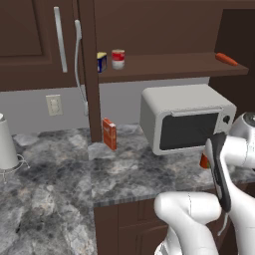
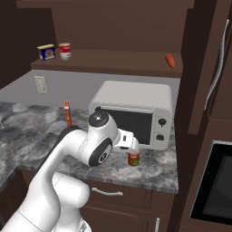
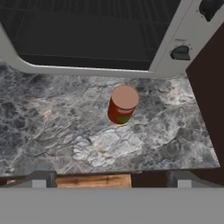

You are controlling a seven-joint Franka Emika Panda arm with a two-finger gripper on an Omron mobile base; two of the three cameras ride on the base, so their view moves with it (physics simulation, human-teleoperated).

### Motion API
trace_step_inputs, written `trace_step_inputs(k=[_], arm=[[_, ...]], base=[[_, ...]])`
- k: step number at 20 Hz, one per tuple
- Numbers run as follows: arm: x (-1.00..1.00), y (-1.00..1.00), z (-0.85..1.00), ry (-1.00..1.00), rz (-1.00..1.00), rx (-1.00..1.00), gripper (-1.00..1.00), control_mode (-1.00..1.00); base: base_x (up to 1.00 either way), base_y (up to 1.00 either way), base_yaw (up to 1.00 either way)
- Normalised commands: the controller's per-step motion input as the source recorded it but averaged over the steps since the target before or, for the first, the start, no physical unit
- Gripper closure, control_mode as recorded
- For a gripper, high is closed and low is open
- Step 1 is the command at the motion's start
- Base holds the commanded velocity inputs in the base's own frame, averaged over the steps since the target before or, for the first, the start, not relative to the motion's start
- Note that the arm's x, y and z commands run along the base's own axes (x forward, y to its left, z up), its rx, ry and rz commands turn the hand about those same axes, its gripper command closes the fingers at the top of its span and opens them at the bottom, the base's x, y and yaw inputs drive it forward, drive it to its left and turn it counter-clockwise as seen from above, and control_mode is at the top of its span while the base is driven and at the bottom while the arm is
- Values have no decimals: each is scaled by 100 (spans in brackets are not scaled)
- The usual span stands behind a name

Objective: Pick the cans from the counter and place them in their designated side in the cabinet.

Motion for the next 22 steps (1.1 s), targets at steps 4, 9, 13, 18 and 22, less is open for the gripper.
trace_step_inputs(k=[4, 9, 13, 18, 22], arm=[[14, -6, -12, 0, 0, 0, -100, -100], [15, -5, -13, 0, 0, 0, -100, -100], [18, -2, -13, 0, 0, 0, -100, -100], [19, -4, -15, 0, 0, 0, -100, -100], [18, -7, -15, 0, 0, 0, -100, -100]], base=[[0, 0, 0], [0, 0, 0], [0, 0, 0], [0, 0, 0], [0, 0, 0]])
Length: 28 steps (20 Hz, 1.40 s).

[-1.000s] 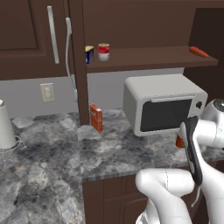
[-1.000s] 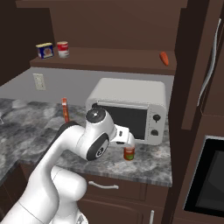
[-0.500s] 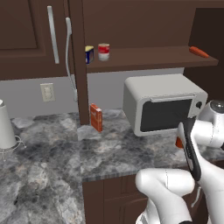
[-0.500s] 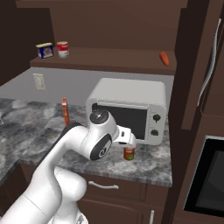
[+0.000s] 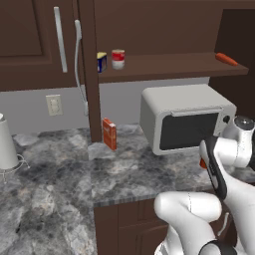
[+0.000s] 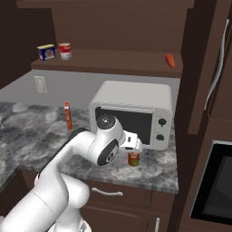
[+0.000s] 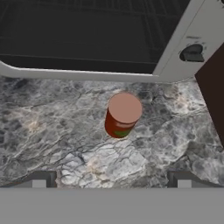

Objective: Pick the cans from the counter and place them in their designated side in the cabinet.

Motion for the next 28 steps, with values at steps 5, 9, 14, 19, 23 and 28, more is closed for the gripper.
trace_step_inputs(k=[5, 9, 14, 19, 23, 28], arm=[[18, -9, -18, 2, 0, 1, -100, -100], [21, -9, -18, 5, -1, 1, -100, -100], [21, -9, -16, 4, -1, 1, -100, -100], [23, -9, -13, 2, 0, 1, -100, -100], [21, -8, -12, 1, 0, 1, -100, -100], [18, -7, -16, 1, 0, 1, -100, -100]], base=[[0, 0, 0], [0, 0, 0], [0, 0, 0], [0, 0, 0], [0, 0, 0], [0, 0, 0]])
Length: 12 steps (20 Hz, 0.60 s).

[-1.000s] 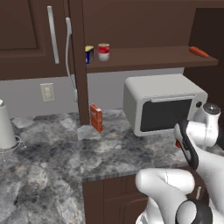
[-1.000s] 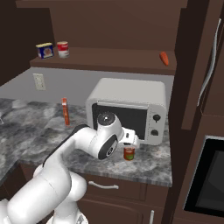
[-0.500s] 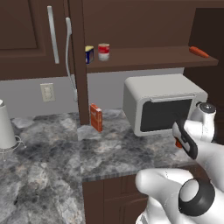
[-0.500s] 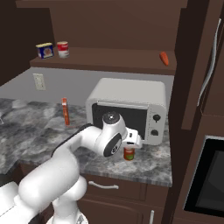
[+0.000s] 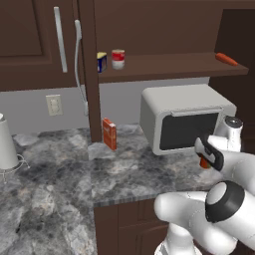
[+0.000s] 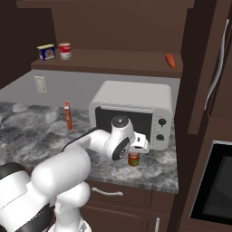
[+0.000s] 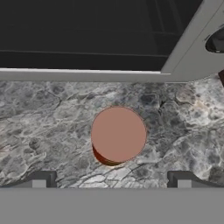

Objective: Pick the cans from the counter and place them in their designated side in the cabinet.

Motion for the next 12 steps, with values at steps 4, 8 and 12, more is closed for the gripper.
trace_step_inputs(k=[4, 8, 12], arm=[[18, -5, -18, 1, 0, 1, -100, -100], [20, -2, -16, 1, 0, 0, -100, -100], [21, -2, -14, 0, 0, 0, -100, -100]], base=[[0, 0, 0], [0, 0, 0], [0, 0, 0]])
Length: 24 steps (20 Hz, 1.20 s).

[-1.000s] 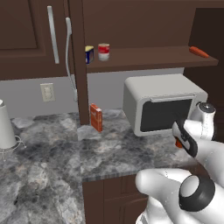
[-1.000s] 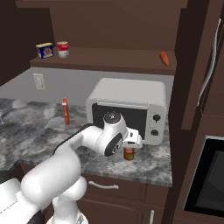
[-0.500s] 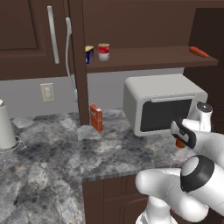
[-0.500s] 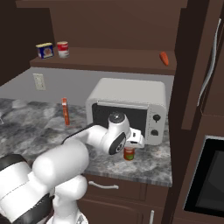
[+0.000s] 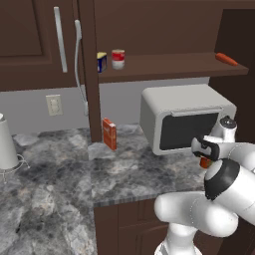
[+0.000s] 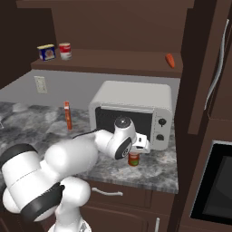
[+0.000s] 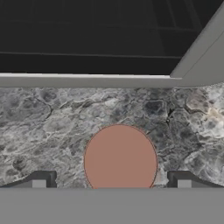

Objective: Pick the cans from the counter and place them in their designated side in the cabinet.

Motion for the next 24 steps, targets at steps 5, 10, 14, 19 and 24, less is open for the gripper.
trace_step_inputs(k=[5, 10, 14, 19, 24], arm=[[18, -6, -16, 0, 0, 0, -100, -100], [18, -9, -18, 0, 0, 0, -100, -100], [15, -10, -19, 0, 0, 0, -100, -100], [7, -8, -17, 0, -1, 0, 100, -100], [2, -11, -7, 0, -1, 0, 100, -100]], base=[[0, 0, 0], [0, 0, 0], [0, 0, 0], [0, 0, 0], [0, 0, 0]])
